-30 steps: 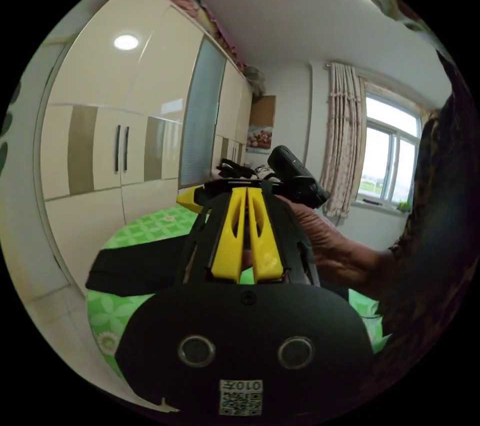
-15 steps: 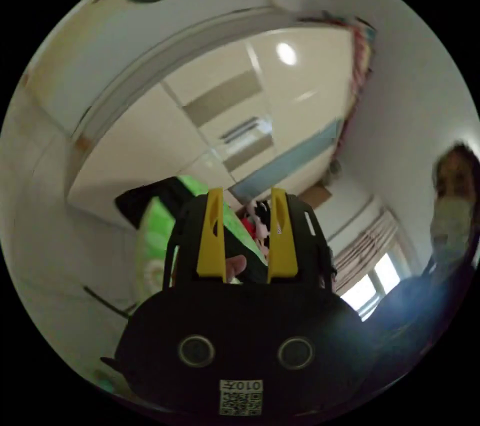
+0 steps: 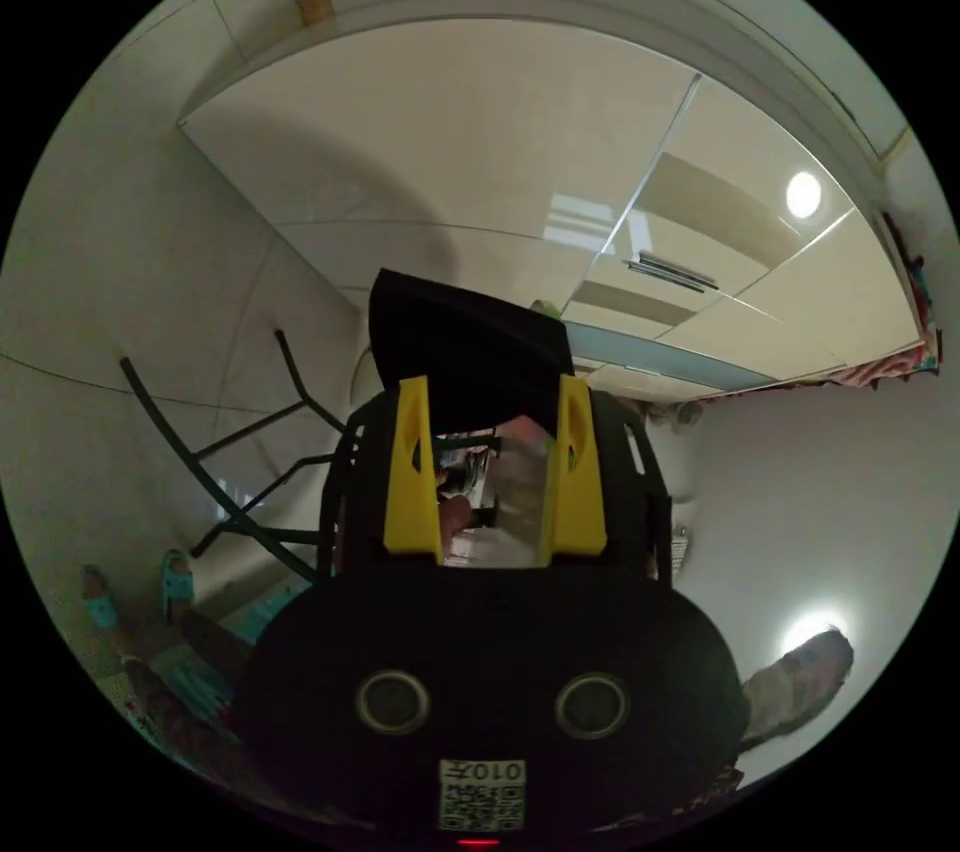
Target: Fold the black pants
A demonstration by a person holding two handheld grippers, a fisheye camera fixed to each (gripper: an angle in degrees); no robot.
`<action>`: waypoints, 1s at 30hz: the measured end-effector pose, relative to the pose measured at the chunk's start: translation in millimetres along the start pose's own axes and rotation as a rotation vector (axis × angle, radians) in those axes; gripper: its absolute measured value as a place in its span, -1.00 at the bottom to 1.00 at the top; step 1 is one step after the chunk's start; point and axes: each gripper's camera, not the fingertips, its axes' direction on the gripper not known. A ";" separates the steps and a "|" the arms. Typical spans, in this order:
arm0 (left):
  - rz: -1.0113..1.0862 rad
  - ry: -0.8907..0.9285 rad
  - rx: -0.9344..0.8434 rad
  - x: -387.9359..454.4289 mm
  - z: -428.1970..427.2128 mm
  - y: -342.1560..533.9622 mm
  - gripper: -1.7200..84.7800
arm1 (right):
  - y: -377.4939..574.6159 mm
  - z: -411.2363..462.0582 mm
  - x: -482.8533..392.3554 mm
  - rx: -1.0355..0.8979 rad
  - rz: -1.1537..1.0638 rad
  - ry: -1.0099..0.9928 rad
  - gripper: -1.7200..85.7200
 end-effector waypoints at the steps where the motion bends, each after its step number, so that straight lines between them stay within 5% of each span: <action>1: -0.001 0.009 -0.009 7.2 4.9 -7.7 -0.65 | -0.7 0.4 2.3 0.000 0.006 0.004 -0.81; 8: 0.081 -0.144 0.053 67.9 -14.7 -10.6 -0.94 | -3.6 5.1 23.5 -0.015 0.057 0.008 -0.83; 12: 0.147 -0.096 0.131 102.4 -60.0 3.7 -0.96 | -2.8 8.6 42.2 -0.020 0.097 0.008 -0.84; 20: 0.022 -0.254 -0.045 105.6 -60.2 5.0 -0.97 | -1.4 21.9 72.4 -0.068 0.148 -0.114 -0.84; 23: 0.089 -0.206 0.112 130.6 -85.4 15.5 -0.97 | -3.4 22.8 79.5 -0.075 0.131 -0.095 -0.84; 26: 0.078 -0.291 0.022 144.4 -74.8 20.7 -0.97 | -23.5 33.2 79.8 -0.096 0.072 -0.151 -0.85; 30: 0.063 -0.231 0.116 157.6 -83.5 36.5 -0.97 | -80.2 79.1 39.3 -0.192 -0.114 -0.340 -0.89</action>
